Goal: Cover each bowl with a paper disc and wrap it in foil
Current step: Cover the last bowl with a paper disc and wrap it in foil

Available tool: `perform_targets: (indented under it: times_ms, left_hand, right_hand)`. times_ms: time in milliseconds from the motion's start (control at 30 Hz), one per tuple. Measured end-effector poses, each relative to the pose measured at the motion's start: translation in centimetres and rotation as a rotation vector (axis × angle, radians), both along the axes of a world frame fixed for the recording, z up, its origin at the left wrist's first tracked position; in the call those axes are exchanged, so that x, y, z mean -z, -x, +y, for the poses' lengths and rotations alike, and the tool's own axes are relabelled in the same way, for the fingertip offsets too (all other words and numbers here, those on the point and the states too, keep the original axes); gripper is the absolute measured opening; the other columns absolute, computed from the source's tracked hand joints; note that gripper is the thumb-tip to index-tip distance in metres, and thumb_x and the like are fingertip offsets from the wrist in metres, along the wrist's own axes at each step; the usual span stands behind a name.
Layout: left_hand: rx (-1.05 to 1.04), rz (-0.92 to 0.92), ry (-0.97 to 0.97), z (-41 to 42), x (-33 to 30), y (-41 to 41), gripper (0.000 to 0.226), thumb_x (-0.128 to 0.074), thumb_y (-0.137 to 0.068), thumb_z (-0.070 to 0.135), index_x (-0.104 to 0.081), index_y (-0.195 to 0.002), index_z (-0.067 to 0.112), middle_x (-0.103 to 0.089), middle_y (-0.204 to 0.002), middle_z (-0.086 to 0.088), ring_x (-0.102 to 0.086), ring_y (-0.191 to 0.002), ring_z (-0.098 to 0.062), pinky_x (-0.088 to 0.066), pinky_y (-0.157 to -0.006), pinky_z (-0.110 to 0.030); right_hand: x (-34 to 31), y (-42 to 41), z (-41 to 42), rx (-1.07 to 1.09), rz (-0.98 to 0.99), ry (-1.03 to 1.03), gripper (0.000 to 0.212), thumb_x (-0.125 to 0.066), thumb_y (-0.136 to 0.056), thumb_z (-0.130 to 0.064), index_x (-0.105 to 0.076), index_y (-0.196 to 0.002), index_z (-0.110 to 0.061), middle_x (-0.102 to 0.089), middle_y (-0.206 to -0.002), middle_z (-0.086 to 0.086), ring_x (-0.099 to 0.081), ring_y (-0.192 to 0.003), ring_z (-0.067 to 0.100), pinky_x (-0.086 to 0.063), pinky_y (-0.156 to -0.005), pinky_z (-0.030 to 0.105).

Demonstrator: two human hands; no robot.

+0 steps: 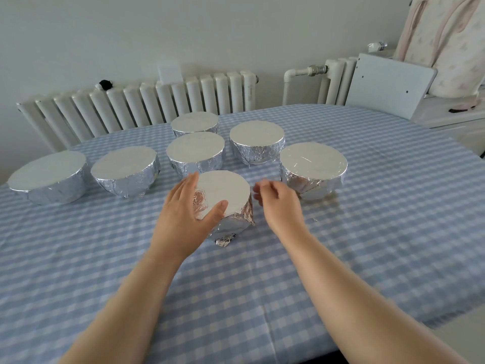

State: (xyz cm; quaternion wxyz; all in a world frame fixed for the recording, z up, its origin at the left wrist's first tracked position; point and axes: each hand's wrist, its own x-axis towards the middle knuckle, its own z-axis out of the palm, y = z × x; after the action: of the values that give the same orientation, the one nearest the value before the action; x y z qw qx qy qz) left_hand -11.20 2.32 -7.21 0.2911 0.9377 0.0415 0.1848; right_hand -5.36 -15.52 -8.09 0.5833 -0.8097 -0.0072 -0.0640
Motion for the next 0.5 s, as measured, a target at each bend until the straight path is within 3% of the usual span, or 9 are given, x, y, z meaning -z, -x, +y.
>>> perform_targets:
  times_ms: [167,267,333,400,500]
  left_hand:
    - [-0.104,-0.028,-0.060,-1.4,0.2,0.5,0.105,-0.034,-0.076,0.085,-0.033,-0.150,0.011,-0.034,-0.157,-0.008,-0.024,-0.146,-0.026,-0.026,-0.115,-0.041]
    - [-0.125,-0.023,-0.121,-1.5,0.3,0.9,0.105,-0.027,-0.075,0.087,-0.032,-0.150,0.013,-0.030,-0.158,-0.009,-0.024,-0.143,-0.031,-0.027,-0.114,-0.044]
    - [-0.122,0.002,-0.104,-1.3,0.1,0.9,0.109,-0.031,-0.073,0.090,-0.028,-0.152,0.014,-0.026,-0.160,-0.009,-0.022,-0.144,-0.031,-0.025,-0.115,-0.042]
    - [-0.116,0.035,-0.063,-1.1,-0.4,0.8,0.114,-0.036,-0.067,0.087,-0.023,-0.154,0.015,-0.020,-0.162,-0.006,-0.017,-0.146,-0.027,-0.021,-0.116,-0.040]
    - [-0.115,0.066,-0.029,-0.9,-0.6,0.7,0.118,-0.038,-0.061,0.084,-0.020,-0.154,0.013,-0.017,-0.163,-0.003,-0.015,-0.145,-0.024,-0.019,-0.116,-0.036]
  right_hand:
    - [-0.7,0.6,1.0,-0.143,0.001,0.114,0.030,-0.045,-0.103,-0.034,-0.065,-0.086,-0.022,-0.062,-0.074,-0.008,-0.055,-0.072,0.011,-0.038,-0.065,0.026]
    - [-0.9,-0.2,1.3,-0.158,0.020,0.066,0.033,-0.043,-0.104,-0.032,-0.072,-0.107,-0.018,-0.070,-0.089,-0.004,-0.060,-0.082,0.009,-0.040,-0.061,0.015]
    - [-0.5,-0.4,1.5,-0.130,0.008,0.063,0.034,-0.042,-0.105,-0.030,-0.071,-0.113,-0.015,-0.071,-0.097,0.000,-0.061,-0.089,0.012,-0.039,-0.065,0.021]
    - [-0.1,-0.4,1.9,-0.098,0.014,0.066,0.034,-0.042,-0.105,-0.029,-0.071,-0.105,-0.013,-0.070,-0.092,0.001,-0.059,-0.086,0.014,-0.037,-0.067,0.026]
    - [0.0,-0.4,2.2,-0.058,0.030,0.101,0.035,-0.042,-0.104,-0.029,-0.061,-0.081,-0.011,-0.057,-0.069,-0.002,-0.049,-0.068,0.016,-0.032,-0.057,0.029]
